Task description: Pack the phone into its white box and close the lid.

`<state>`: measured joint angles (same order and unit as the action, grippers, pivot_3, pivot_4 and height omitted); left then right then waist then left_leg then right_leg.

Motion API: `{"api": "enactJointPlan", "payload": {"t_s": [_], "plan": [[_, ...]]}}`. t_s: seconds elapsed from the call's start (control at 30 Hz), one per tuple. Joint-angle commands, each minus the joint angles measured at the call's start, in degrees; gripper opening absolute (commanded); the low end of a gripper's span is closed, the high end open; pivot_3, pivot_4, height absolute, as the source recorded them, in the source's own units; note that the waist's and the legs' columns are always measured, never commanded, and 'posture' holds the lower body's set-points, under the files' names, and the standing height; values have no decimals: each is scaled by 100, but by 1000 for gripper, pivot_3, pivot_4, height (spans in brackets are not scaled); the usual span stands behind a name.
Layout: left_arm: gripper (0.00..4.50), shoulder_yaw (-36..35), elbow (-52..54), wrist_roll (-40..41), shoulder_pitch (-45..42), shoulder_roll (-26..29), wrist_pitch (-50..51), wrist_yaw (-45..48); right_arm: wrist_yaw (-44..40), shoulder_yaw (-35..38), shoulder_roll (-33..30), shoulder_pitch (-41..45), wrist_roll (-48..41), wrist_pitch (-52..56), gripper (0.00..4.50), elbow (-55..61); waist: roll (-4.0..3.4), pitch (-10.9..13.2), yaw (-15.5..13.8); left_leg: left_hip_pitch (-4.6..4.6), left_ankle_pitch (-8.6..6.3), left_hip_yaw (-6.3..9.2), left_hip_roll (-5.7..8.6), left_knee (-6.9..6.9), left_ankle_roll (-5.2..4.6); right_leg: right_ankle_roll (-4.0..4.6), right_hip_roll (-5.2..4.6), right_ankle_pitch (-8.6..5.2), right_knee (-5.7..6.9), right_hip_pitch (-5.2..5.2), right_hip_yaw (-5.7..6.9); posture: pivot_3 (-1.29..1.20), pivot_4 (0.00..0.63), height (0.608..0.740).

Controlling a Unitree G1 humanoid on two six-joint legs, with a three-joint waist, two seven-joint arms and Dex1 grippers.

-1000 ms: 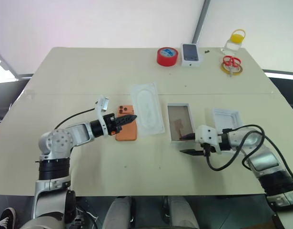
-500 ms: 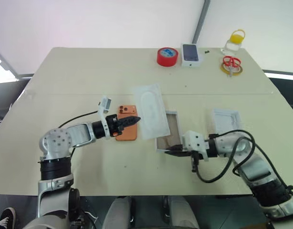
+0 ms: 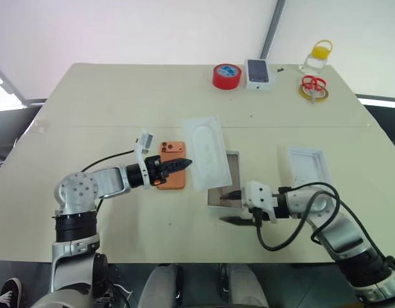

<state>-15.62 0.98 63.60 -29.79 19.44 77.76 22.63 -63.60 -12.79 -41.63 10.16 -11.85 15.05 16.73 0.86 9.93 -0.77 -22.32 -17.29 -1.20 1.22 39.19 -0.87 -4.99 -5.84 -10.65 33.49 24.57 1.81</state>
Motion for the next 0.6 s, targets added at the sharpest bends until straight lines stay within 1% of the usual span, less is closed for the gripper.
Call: {"api": "enactJointPlan", "payload": {"t_s": [0.03, 0.17, 0.2, 0.27, 0.6], "plan": [[0, 78, 3, -6, -122, 10, -37, 114, -101, 782, -343, -111, -527, 203, 2847, 305, 1, 0, -1, 0, 0, 0, 1, 1, 0, 0, 0, 0, 0, -1, 0, 0, 150, 740], [0, 386, 33, -44, -144, 31, 126, 297, -224, 1322, -742, -318, -646, 131, 2847, -37, 2, 0, -5, 1, 0, 2, -2, 2, -1, 1, 1, 0, 1, -2, 2, 0, 150, 740], [0, 529, 2, -127, -180, 7, 108, 337, -213, 1432, -873, -363, -486, -106, 2847, -314, 3, 0, -5, 1, 0, 3, -2, 1, -1, 1, 2, -1, 1, -2, 2, 0, 150, 740], [0, 576, -156, -142, -279, -108, 89, 341, -234, 1526, -1037, -405, -335, -371, 2847, -634, 3, 0, -6, 1, -1, -1, -1, 2, -1, 1, 1, -1, -1, -3, 1, 0, 150, 740], [0, 857, -594, -612, -498, -158, -113, 651, 34, 1531, -885, -454, -309, -523, 2847, -604, 4, 1, 3, 2, 0, 0, -11, 0, -2, 1, 14, -1, 0, -1, -1, 0, 150, 740]]}}
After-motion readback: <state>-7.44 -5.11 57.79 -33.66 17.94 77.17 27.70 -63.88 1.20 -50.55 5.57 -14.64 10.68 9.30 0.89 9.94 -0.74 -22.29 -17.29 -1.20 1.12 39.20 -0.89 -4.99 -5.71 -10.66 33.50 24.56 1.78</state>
